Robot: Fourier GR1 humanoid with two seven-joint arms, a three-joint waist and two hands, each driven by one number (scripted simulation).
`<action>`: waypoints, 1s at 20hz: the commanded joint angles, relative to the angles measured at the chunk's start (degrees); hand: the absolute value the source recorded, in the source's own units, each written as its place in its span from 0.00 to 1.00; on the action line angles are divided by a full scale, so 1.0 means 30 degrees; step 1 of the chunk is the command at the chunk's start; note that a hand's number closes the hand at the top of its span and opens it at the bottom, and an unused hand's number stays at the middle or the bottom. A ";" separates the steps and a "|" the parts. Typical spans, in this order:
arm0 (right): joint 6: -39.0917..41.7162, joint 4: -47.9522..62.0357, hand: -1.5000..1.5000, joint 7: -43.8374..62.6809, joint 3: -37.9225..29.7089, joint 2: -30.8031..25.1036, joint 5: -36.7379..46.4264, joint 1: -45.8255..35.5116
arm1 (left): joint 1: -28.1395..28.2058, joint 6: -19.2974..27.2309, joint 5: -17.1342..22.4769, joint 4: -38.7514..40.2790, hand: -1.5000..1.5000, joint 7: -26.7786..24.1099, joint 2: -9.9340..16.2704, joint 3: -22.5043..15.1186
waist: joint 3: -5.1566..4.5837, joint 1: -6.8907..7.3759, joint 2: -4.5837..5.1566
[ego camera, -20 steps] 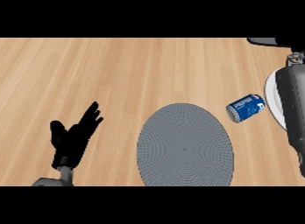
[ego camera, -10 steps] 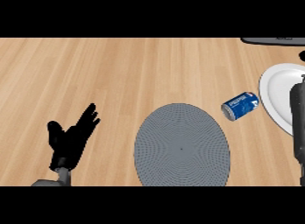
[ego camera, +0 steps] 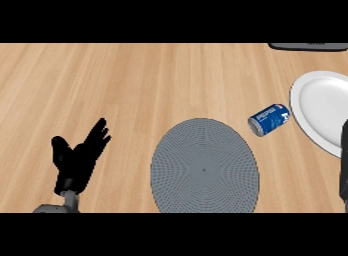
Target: Pick the bell pepper from the placemat and place it in the plate
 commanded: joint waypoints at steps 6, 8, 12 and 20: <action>-0.1952 0.2938 0.00 0.2155 -0.5226 0.0037 -0.3676 0.0049 | 0.0217 -0.0216 0.0283 0.0391 0.50 -0.0052 0.0041 0.0311 | -0.0013 -0.0217 -0.0101; -0.2678 0.4691 0.00 0.0394 -0.5797 -0.0375 -0.5998 0.0177 | 0.0559 0.0124 -0.0190 0.0033 0.50 0.0140 0.0019 -0.0016 | 0.0012 -0.0254 -0.0177; -0.6232 0.7799 0.00 -0.2850 -0.5900 -0.1273 -0.9208 0.0205 | 0.1039 0.0139 -0.0448 0.0237 0.50 -0.0724 -0.0331 -0.0249 | -0.0018 -0.0236 -0.0200; -1.1752 0.7302 0.00 -0.8078 -0.4831 -0.1938 -1.3285 -0.0170 | -0.0018 0.0080 -0.0160 0.0550 0.50 -0.0020 -0.0163 0.0254 | 0.0016 -0.0302 -0.0229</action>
